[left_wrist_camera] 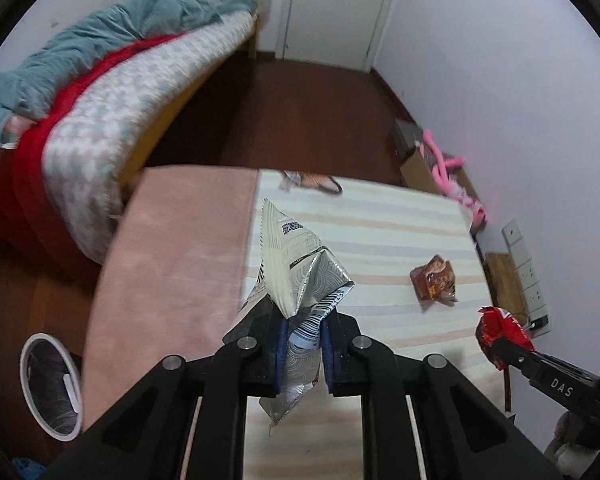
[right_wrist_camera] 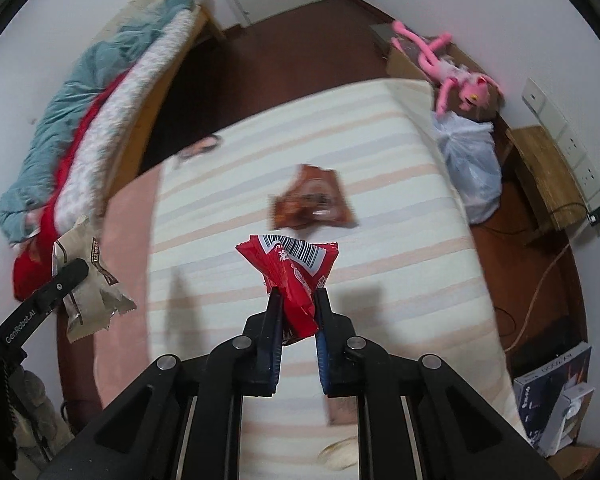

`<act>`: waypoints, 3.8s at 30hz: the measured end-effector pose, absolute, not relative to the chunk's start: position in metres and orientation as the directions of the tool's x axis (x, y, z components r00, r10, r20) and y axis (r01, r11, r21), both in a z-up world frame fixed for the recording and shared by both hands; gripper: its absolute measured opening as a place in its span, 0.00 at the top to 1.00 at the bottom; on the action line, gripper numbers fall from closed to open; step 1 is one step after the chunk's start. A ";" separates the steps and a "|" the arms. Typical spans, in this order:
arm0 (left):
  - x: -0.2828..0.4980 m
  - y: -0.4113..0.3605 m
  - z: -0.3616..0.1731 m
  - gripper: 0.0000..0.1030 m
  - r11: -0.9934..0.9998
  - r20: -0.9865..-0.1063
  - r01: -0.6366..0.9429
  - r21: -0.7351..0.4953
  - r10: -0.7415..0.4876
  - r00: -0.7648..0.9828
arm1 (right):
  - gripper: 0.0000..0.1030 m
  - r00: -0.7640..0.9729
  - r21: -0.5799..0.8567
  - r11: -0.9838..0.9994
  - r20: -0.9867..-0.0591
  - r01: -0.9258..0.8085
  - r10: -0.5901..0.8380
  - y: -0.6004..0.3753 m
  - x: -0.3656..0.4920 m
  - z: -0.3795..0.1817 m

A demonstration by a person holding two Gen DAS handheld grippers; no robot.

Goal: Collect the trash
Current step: 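Carry the red wrapper and foil bag over the bin and open both tools, then hold both open tools above the bin, then move back toward the table, then grasp the bread crust with the right tool while the left tool grasps the brown wrapper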

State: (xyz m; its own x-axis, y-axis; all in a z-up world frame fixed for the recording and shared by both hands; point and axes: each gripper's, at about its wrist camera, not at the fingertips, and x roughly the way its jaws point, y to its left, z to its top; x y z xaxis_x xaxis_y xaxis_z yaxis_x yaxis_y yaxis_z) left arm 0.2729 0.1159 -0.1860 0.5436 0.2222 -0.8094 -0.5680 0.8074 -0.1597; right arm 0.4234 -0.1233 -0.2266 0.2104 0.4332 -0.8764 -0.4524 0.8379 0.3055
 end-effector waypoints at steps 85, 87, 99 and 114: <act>-0.192 0.370 -0.320 0.01 0.260 -0.946 -0.966 0.002 0.315 0.082 | 0.00 -0.057 0.112 0.300 -0.981 -0.947 0.185 0.333 -0.003 -0.368; -0.193 0.362 -0.306 0.01 0.263 -0.937 -0.965 0.007 0.338 0.086 | 0.00 -0.049 0.113 0.303 -0.976 -0.946 0.213 0.325 -0.003 -0.355; -0.166 0.300 -0.197 0.01 0.330 -0.857 -0.943 0.031 0.495 0.145 | 0.00 -0.092 0.285 0.342 -0.869 -0.895 0.485 0.236 0.027 -0.215; 0.054 0.136 -0.231 0.01 0.678 -0.897 -0.734 -0.036 0.301 0.323 | 0.01 0.148 0.223 0.776 -0.915 -0.589 0.376 -0.055 0.215 -0.211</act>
